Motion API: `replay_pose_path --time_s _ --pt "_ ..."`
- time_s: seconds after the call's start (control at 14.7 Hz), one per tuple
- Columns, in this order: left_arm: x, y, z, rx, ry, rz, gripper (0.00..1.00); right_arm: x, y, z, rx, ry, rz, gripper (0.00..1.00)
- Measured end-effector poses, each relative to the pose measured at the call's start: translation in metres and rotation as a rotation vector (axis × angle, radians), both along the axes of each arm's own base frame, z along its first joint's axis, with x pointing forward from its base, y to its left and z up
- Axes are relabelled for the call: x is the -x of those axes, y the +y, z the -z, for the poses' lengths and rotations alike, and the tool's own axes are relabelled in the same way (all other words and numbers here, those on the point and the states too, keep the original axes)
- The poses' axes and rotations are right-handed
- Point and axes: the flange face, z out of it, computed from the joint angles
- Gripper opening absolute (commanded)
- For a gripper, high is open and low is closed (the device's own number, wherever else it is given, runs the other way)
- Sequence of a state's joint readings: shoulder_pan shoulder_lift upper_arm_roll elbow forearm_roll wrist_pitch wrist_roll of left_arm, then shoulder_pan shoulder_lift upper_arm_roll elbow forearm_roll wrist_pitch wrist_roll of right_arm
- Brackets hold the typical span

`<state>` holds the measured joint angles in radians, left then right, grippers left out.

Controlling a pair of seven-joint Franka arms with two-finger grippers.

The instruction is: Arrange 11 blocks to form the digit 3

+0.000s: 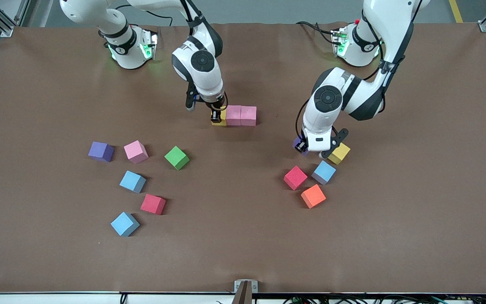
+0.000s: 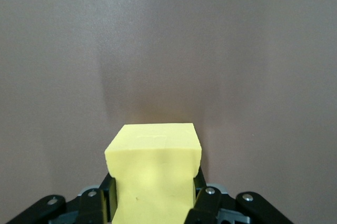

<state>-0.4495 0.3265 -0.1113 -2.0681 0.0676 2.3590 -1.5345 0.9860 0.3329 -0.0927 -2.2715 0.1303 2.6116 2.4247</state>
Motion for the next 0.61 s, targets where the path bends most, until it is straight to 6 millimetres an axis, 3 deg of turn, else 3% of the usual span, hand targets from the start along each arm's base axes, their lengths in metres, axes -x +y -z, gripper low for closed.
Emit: replay_pose_path --time_s 0.2,0.61 --pt "-0.016 -0.006 -0.014 0.026 -0.032 -0.177 0.34 0.0 0.0 0.0 0.0 0.0 0.008 0.0" --pt "-0.05 -0.02 -0.003 0.056 -0.038 -0.412 0.33 0.0 0.001 0.0 0.001 0.0 0.007 0.0"
